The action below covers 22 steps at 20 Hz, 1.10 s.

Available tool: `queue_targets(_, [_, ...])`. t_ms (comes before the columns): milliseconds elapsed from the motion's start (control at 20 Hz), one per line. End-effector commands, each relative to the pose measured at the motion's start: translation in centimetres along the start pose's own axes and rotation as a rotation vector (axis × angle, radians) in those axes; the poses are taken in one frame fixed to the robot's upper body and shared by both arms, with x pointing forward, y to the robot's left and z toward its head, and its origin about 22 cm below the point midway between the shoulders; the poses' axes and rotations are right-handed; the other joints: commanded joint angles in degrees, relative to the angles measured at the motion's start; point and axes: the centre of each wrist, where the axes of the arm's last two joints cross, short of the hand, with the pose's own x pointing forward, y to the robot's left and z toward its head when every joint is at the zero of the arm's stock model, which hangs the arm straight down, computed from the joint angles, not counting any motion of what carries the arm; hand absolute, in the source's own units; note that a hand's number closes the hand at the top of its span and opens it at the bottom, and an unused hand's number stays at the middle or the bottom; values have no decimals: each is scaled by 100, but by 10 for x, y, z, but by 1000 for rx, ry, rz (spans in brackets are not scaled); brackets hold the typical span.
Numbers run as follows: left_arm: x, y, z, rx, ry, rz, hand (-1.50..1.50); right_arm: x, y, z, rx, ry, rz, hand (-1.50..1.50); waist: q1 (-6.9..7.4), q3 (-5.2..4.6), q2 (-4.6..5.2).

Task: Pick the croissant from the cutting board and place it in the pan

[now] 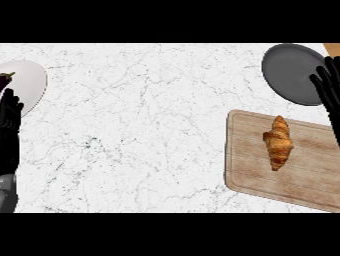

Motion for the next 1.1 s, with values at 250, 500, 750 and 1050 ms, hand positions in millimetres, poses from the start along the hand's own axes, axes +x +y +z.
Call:
queue_targets(250, [42, -33, -16, -217, -60, 128, 0, -62, -44, 6, 401, 146, -67, 150, 268, 118, -73])
queue_targets(500, [28, -48, -8, -238, 40, 158, 0, -78, -97, 52, 31, -50, 332, -150, -93, 100, -166])
queue_targets(750, [29, -51, -6, -241, 36, 165, 0, -42, -158, 67, 17, -114, 522, -150, 19, 84, -185])
queue_targets(1050, [37, -47, -16, -231, 40, 165, 0, 59, -201, 50, 251, 28, 756, -150, -45, 69, -192])
